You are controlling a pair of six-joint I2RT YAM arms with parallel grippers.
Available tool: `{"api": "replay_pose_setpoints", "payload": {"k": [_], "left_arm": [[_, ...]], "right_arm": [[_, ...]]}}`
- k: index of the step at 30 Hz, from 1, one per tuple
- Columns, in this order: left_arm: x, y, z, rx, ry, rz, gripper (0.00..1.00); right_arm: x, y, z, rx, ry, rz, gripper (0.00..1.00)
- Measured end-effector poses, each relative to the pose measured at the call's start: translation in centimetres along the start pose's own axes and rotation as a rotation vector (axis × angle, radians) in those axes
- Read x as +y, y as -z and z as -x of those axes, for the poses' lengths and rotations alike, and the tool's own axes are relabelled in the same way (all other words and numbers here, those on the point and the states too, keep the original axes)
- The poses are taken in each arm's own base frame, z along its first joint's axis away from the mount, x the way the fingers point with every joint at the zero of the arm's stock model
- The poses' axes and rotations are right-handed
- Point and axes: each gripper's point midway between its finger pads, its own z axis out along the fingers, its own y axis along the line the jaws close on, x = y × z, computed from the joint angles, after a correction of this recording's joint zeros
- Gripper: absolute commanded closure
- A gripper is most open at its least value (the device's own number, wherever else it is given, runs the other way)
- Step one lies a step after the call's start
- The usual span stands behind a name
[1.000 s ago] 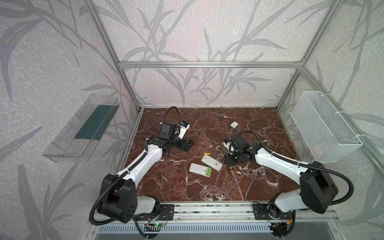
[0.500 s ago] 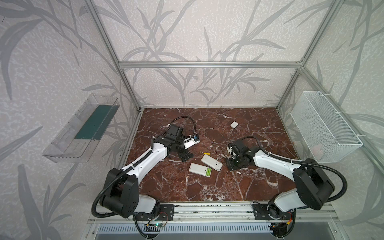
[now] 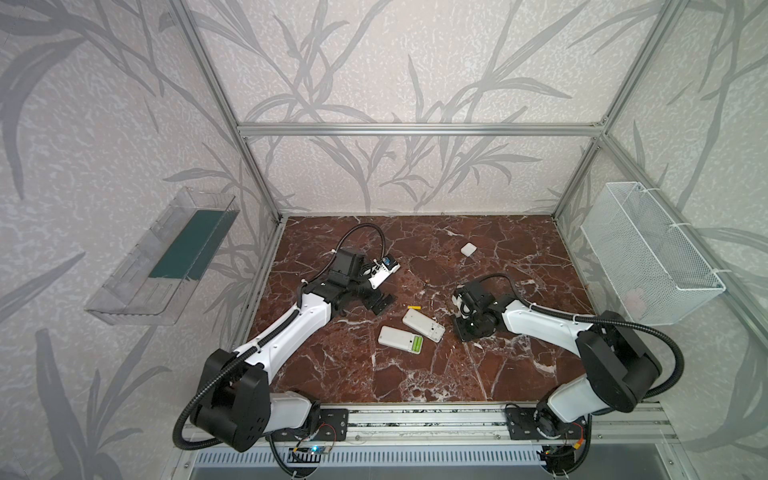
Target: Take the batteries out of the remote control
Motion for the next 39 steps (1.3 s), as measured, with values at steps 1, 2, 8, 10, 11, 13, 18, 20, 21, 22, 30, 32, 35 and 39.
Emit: {"api": "replay_pose_setpoints", "payload": {"k": [1, 2, 8, 10, 11, 13, 18, 20, 21, 22, 30, 32, 35, 39], "left_arm": [[0.1, 0.0, 0.4, -0.015, 0.042, 0.002, 0.01], [0.2, 0.1, 0.7, -0.028, 0.081, 0.005, 0.0], [0.7, 0.4, 2.1, -0.08, 0.351, 0.015, 0.07], [1.0, 0.7, 3.0, -0.099, 0.445, 0.018, 0.14], [1.2, 0.9, 3.4, -0.11, 0.482, 0.018, 0.15], [1.5, 1.3, 4.4, -0.136, 0.561, 0.018, 0.19], [2.0, 1.7, 5.7, -0.181, 0.74, 0.013, 0.24], [1.8, 1.7, 6.1, -0.195, 0.798, 0.001, 0.26], [1.6, 1.7, 6.4, -0.202, 0.818, -0.008, 0.27], [1.4, 1.7, 6.7, -0.214, 0.837, -0.019, 0.29], [-1.3, 0.1, 7.6, -0.228, 0.926, -0.101, 0.41], [-1.8, -0.8, 7.3, -0.219, 0.945, -0.113, 0.43], [-2.2, -1.8, 6.7, -0.215, 0.974, -0.122, 0.45], [-2.3, -2.7, 6.5, -0.222, 1.006, -0.134, 0.48]], "right_arm": [[0.0, 0.0, 0.0, 0.0, 0.003, 0.0, 0.87], [0.0, 0.0, 0.0, -0.002, 0.009, 0.0, 0.89], [0.5, 2.2, 0.9, -0.077, 0.085, 0.0, 0.93], [1.3, 3.9, 1.6, -0.146, 0.148, -0.002, 0.93], [1.8, 4.6, 1.8, -0.175, 0.178, -0.001, 0.93], [3.2, 6.3, 2.2, -0.247, 0.269, -0.01, 0.93], [5.3, 8.1, 2.1, -0.338, 0.425, -0.054, 0.93], [5.5, 8.4, 2.2, -0.36, 0.458, -0.084, 0.93], [5.5, 8.5, 2.3, -0.366, 0.469, -0.093, 0.93], [5.5, 8.6, 2.3, -0.373, 0.481, -0.109, 0.93], [5.9, 10.0, 3.7, -0.43, 0.503, -0.155, 0.93], [6.2, 10.3, 3.9, -0.44, 0.505, -0.152, 0.93], [6.4, 10.4, 3.9, -0.443, 0.513, -0.151, 0.93], [6.6, 10.4, 3.9, -0.445, 0.518, -0.148, 0.93]]}}
